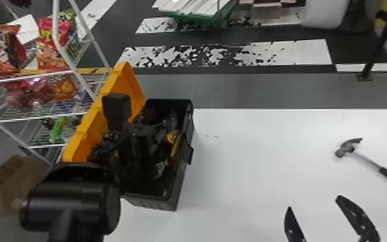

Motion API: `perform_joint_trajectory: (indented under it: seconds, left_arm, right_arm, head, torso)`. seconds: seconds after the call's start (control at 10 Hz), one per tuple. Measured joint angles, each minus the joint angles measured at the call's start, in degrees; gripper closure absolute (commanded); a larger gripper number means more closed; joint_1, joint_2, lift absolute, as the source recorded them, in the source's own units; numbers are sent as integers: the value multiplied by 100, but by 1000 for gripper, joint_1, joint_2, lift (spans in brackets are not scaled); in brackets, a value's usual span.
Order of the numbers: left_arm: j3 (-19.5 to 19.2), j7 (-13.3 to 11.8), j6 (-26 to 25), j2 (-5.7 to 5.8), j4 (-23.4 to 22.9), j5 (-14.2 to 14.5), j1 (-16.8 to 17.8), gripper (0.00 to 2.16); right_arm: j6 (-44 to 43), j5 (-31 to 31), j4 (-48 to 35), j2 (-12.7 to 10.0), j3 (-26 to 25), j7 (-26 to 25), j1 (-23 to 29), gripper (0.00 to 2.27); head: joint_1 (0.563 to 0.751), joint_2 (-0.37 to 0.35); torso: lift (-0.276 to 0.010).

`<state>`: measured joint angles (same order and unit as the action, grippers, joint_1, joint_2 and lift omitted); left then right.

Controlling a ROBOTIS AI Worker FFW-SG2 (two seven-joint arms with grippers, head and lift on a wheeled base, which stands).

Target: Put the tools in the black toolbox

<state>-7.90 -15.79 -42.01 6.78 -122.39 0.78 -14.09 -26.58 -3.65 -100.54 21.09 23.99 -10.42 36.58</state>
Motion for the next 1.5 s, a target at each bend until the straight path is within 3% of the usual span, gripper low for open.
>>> perform_joint_trajectory:
  seconds: [0.3,0.5,0.7,0.8,1.0,1.2,1.5]
  left_arm:
    - [-78,89,302,-6,-175,122,-416,22]
    - [-30,447,1043,-30,-358,520,-1001,33]
    - [138,855,2337,-52,-337,1128,-1642,36]
    - [319,1055,3144,-51,-262,1240,-1945,36]
    - [770,1240,4737,-26,73,1240,-2402,36]
    - [1151,1380,5960,-1,548,1174,-2654,36]
    - [1488,1494,6934,25,1078,1044,-2886,36]
  right_arm:
    - [-83,-150,2,-13,-311,-248,81,87]
    - [-338,-403,33,-30,-722,-305,204,83]
    - [-669,-606,100,-35,-1140,-242,356,83]
    - [-793,-698,164,-36,-1334,-47,427,83]
    - [-1182,-862,355,-70,-1629,289,552,83]
    - [-1371,-969,512,-107,-1758,460,627,83]
    - [-1254,-1161,674,-165,-1901,534,636,83]
  head:
    - [695,203]
    - [695,138]
    - [695,47]
    - [695,12]
    - [695,-47]
    - [695,-108]
    - [695,-173]
  torso:
    - [-39]
    - [-39]
    - [-39]
    - [-39]
    - [-39]
    - [-39]
    - [-39]
